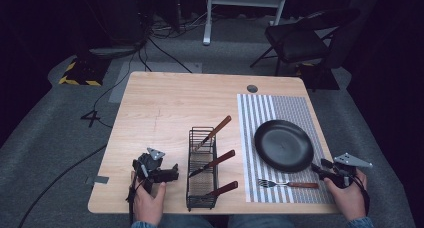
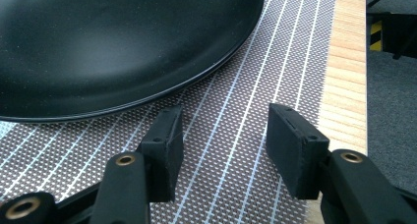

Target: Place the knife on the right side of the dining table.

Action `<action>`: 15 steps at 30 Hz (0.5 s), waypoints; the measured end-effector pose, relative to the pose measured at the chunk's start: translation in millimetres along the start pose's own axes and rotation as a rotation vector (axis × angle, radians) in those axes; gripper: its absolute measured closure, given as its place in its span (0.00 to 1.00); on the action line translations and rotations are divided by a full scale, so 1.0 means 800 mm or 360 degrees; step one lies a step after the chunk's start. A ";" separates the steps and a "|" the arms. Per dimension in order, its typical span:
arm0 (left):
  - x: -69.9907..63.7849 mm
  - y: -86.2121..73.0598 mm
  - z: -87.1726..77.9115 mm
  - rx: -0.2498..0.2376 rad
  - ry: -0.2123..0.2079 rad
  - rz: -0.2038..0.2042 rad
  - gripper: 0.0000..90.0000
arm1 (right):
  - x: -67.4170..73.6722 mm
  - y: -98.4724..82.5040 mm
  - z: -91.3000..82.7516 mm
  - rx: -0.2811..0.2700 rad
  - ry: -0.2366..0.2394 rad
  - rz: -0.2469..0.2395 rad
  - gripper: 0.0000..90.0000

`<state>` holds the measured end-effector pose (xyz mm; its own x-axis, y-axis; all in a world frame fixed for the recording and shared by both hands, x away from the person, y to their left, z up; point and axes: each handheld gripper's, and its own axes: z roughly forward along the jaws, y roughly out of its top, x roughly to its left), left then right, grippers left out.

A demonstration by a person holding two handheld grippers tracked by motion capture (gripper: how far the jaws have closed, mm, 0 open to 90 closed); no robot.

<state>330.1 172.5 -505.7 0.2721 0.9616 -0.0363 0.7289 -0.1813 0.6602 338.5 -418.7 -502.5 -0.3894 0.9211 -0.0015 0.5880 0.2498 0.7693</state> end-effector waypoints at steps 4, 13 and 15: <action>0.000 -0.001 -0.001 0.0001 -0.0008 0.0007 0.00 | 0.000 0.000 0.000 0.0000 0.0000 0.0000 0.54; -0.001 0.001 0.001 0.0004 0.0019 -0.0016 0.00 | 0.000 0.000 0.000 0.0001 0.0001 0.0000 0.54; -0.001 0.001 0.001 0.0004 0.0020 -0.0015 0.00 | 0.000 0.000 0.000 0.0001 0.0001 -0.0001 0.54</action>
<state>331.0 171.2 -505.6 0.2576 0.9657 -0.0332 0.7331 -0.1729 0.6578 338.4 -418.7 -502.4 -0.3904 0.9206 -0.0015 0.5882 0.2507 0.7689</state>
